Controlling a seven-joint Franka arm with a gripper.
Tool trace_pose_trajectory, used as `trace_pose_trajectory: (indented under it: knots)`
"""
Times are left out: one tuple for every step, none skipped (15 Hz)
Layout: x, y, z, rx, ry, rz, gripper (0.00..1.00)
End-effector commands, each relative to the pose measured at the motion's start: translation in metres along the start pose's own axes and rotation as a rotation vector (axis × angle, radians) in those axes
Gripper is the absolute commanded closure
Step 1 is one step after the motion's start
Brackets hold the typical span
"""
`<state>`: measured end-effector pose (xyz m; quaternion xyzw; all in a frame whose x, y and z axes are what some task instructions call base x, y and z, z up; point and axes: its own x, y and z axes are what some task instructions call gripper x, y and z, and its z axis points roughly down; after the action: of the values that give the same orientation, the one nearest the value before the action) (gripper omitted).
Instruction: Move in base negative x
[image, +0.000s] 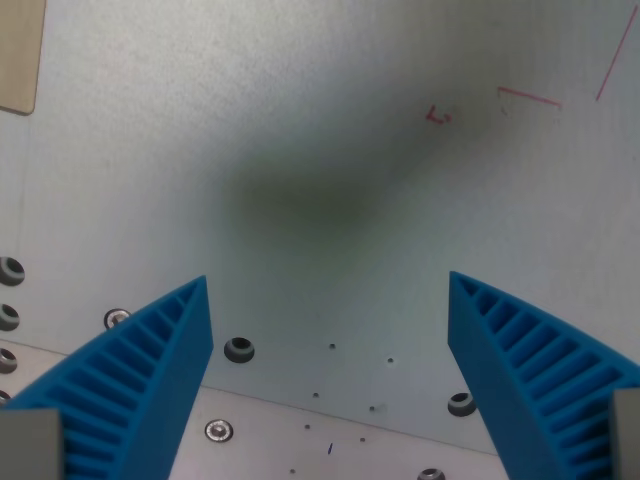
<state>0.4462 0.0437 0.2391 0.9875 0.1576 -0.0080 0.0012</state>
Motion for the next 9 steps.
trace_pose_trajectory:
  knots:
    - [-0.005,-0.003,-0.002,-0.001,0.005,0.0,0.0]
    - [-0.01,-0.006,-0.002,-0.001,0.005,0.0,0.0]
    - [-0.015,-0.009,-0.002,-0.001,0.005,0.0,0.0]
    - [-0.02,-0.012,-0.001,-0.001,0.005,0.0,0.0]
    - [-0.025,-0.015,-0.001,-0.001,0.005,0.0,0.0]
    - [-0.03,-0.019,-0.001,-0.001,0.005,0.0,0.0]
    - [-0.035,-0.022,0.0,-0.001,0.005,0.0,0.0]
    - [-0.04,-0.025,0.0,-0.001,0.005,0.0,0.0]
    - [-0.045,-0.028,0.001,-0.001,0.005,0.0,0.0]
